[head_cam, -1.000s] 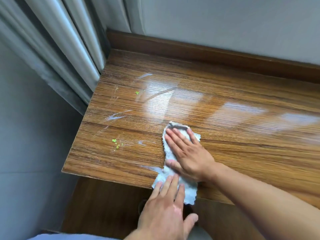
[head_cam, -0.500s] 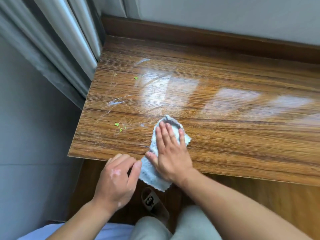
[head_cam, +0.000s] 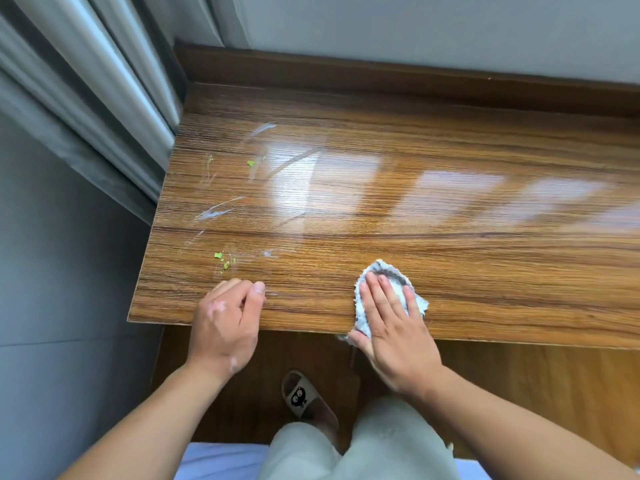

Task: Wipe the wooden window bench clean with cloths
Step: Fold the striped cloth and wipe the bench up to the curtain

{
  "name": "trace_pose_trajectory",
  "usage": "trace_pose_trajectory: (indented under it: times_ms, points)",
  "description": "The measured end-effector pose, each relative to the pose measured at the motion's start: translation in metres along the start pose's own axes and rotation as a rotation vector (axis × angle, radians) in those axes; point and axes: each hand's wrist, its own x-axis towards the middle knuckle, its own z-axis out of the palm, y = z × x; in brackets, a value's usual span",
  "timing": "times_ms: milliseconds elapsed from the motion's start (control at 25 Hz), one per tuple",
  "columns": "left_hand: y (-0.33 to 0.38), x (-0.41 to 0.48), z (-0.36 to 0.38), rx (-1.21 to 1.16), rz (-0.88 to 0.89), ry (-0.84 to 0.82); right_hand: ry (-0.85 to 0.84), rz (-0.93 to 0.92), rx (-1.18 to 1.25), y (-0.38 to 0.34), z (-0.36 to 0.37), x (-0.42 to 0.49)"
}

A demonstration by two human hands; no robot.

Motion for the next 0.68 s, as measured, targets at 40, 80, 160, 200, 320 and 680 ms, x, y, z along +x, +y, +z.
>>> trace_pose_trajectory:
  times_ms: [40,80,160,200,320,680]
  points:
    - [-0.004,-0.002,-0.003,-0.015,-0.015,0.015,0.006,0.005,0.002,-0.010,0.000,0.002]
    - [-0.008,-0.003,-0.005,-0.025,-0.035,0.031,0.015,-0.010,0.010,-0.025,0.000,0.008]
    - [-0.017,-0.007,-0.011,-0.031,-0.076,0.064,0.029,-0.088,0.030,-0.064,0.000,0.026]
    - [-0.022,-0.009,-0.013,-0.029,-0.091,0.078,0.032,-0.126,0.036,-0.084,0.000,0.037]
    - [-0.035,-0.009,-0.025,-0.020,-0.136,0.121,0.015,-0.202,0.031,-0.137,-0.006,0.069]
    - [-0.016,0.013,-0.072,-0.206,-0.109,-0.521,-0.383,0.014,1.244,-0.128,-0.124,0.106]
